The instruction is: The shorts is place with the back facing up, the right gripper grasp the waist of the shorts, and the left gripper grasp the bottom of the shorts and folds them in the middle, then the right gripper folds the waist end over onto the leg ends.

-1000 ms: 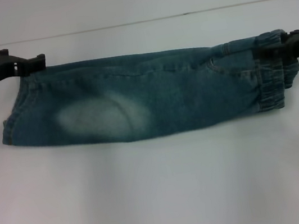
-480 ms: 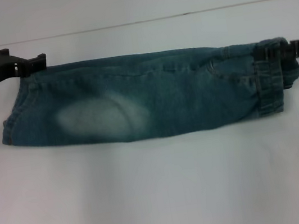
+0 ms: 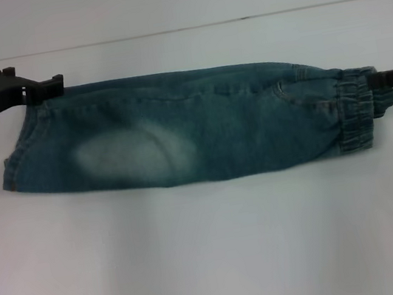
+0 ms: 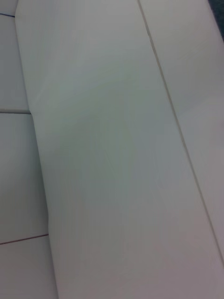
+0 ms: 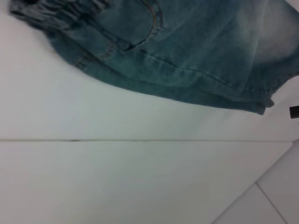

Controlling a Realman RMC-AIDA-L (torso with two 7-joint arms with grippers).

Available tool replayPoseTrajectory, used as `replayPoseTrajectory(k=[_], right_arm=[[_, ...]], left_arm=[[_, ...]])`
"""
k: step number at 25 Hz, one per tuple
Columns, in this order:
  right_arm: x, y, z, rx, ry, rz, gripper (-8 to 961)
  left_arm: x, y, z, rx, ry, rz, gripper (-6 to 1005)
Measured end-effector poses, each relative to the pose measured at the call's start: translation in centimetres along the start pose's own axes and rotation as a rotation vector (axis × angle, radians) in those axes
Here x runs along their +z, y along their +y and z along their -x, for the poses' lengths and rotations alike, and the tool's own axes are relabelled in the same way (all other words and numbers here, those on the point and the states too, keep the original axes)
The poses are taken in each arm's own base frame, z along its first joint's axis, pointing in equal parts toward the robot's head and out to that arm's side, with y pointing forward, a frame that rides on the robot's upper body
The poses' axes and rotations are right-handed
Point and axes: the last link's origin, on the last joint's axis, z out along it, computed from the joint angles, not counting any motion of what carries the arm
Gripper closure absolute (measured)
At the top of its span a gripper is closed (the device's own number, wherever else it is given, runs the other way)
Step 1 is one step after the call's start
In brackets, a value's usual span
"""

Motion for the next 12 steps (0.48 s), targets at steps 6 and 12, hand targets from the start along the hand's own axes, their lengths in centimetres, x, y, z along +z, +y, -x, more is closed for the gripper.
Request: replayPoseTrajectory(k=[6, 12], right_arm=[[-1.5, -0.6, 0.4, -0.033, 0.014, -0.015, 35], [-3.4, -1.2, 0.5, -0.134, -0.032, -0.070, 36]], left_arm=[[0.1, 0.4, 0.1, 0.001, -0.001, 0.012, 80], [-1.2, 2.4, -0.7, 0.004, 0.074, 0.166, 79]])
